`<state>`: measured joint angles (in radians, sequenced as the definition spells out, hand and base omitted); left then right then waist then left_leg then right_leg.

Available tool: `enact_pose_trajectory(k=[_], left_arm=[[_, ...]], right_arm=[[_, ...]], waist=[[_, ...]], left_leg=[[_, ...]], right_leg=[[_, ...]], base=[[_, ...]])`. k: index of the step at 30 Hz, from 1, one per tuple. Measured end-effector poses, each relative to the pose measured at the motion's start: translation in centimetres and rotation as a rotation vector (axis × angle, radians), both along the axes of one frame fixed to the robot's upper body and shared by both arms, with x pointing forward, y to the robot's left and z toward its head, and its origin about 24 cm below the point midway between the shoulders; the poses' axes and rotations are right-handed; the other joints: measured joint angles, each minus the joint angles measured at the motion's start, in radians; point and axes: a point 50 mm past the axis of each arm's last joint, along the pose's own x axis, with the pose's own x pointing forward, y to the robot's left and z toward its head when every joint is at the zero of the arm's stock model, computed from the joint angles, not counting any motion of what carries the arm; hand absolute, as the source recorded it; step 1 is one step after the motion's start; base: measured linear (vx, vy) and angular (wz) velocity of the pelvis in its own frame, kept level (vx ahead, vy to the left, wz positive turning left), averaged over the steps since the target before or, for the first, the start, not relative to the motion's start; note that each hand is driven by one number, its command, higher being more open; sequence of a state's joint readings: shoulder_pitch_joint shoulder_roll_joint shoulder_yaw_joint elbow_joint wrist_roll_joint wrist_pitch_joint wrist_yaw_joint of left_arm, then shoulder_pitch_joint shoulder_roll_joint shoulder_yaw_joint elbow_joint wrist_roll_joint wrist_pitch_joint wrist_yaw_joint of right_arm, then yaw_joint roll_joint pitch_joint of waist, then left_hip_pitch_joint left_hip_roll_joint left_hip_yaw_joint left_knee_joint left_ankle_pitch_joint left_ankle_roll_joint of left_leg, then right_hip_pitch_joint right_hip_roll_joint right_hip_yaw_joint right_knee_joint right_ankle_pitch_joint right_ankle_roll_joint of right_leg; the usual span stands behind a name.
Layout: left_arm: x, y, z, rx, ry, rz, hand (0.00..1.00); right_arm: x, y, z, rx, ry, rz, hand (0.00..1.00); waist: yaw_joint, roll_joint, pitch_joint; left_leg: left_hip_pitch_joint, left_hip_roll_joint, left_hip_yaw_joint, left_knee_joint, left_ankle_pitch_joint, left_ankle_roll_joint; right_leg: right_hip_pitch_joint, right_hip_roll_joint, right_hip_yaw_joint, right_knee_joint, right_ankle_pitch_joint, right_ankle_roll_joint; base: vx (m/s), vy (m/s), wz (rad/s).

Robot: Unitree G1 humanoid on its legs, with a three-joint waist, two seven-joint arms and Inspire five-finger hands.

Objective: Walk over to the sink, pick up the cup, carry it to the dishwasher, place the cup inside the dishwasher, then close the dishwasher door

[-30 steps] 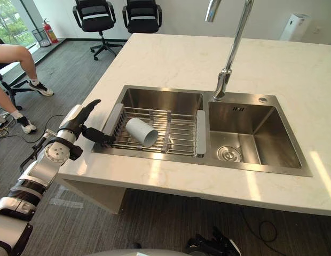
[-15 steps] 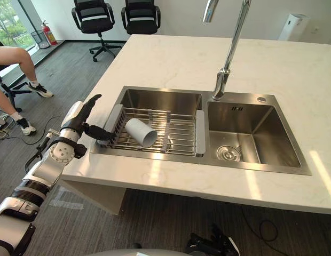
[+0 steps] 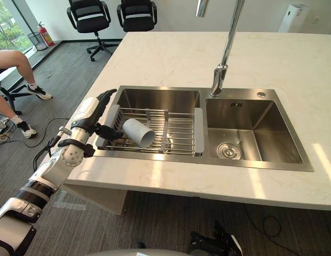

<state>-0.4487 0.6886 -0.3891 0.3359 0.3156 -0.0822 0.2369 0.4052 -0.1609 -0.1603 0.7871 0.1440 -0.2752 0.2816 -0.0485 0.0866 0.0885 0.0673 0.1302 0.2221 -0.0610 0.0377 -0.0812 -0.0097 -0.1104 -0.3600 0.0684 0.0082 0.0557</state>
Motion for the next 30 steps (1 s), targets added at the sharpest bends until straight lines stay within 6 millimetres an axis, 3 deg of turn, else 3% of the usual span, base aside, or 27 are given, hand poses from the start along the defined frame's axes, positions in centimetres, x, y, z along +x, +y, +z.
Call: enact_pose_trajectory(k=[14, 18, 30], left_arm=[[0.1, -3.6, -0.2, 0.252, -0.028, -0.150, 1.00], [0.2, -5.3, 0.0, 0.256, -0.032, -0.182, 1.00], [1.1, -7.0, 0.4, 0.280, -0.016, -0.162, 1.00]], right_arm=[[0.3, -0.6, 0.4, -0.005, -0.037, 0.004, 1.00], [0.6, -0.8, 0.6, -0.013, -0.050, 0.009, 1.00], [1.3, -1.2, 1.1, -0.028, -0.066, 0.013, 1.00]], waist=[[-0.003, 0.010, 0.001], [-0.014, 0.008, 0.003], [-0.028, 0.005, 0.032]], left_leg=[[-0.032, -0.020, 0.011, 0.035, -0.008, 0.003], [-0.031, -0.038, 0.015, 0.035, -0.009, 0.005], [-0.030, -0.048, 0.035, 0.037, -0.010, 0.006]], right_leg=[[-0.113, -0.049, 0.033, 0.181, -0.083, 0.007], [-0.153, -0.078, 0.048, 0.261, -0.119, 0.003], [-0.185, -0.095, 0.074, 0.304, -0.141, 0.007]], base=[[-0.02, -0.001, -0.03], [0.00, 0.000, 0.00], [0.01, -0.004, -0.04]])
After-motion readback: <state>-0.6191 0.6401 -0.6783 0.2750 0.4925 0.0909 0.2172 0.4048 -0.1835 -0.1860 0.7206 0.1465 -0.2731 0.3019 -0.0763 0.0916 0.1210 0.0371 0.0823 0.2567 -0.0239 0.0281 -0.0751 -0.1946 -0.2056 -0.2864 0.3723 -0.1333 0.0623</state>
